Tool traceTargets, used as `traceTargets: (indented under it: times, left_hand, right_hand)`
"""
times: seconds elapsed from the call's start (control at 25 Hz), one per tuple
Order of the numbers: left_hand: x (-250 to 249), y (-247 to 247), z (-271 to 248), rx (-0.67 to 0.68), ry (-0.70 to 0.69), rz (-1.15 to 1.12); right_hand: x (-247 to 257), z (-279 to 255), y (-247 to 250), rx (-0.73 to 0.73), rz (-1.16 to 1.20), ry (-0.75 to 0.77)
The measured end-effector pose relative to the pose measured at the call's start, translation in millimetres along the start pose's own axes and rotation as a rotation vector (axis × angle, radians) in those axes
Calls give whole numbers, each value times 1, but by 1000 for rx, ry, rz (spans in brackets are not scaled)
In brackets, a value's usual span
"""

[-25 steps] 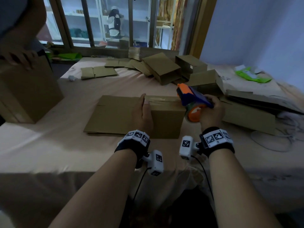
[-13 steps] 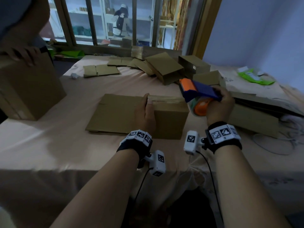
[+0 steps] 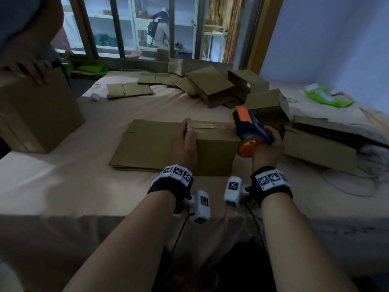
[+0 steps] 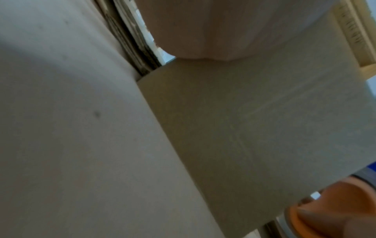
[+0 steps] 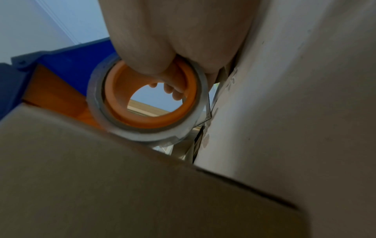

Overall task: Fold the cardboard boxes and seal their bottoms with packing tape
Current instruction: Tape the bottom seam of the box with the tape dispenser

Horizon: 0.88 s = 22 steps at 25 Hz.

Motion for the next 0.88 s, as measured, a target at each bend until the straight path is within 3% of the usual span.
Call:
traceTargets:
  times: [0.24,0.32,0.44,0.6,0.68,0.76,0.88]
  left_hand:
    - [1,2,1,14,72,15]
    - [-17,3,-2,-40,-103,156]
    - [-38,-10,-12,-90,-365,544]
    - [-48,-13,-18,-53,-355,749]
    - [-63,-17,-24,-45,-380,958]
    - [-72,-31,-25,30,-387,1155]
    - [-72,-49,-24,228,-348,1186]
  right_hand:
    - [0,2,-2,42,-94,41]
    - [1,3,-1,56,-130,39]
    - [1,2,1,60,-160,66]
    - [5,0,3,72,-202,99]
    - [8,0,2,90,-233,94]
    - [10,2,3,90,-236,75]
    - [7,4,2,101,-214,51]
Point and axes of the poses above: each hand's wrist, its own z-axis towards the middle knuckle, its own y-axis out of the back of the hand, x = y × z, the point moved 8 cm from there along z, towards the middle knuckle, and after that the axes turned 15 degrees about y, right-handed, at the moved point
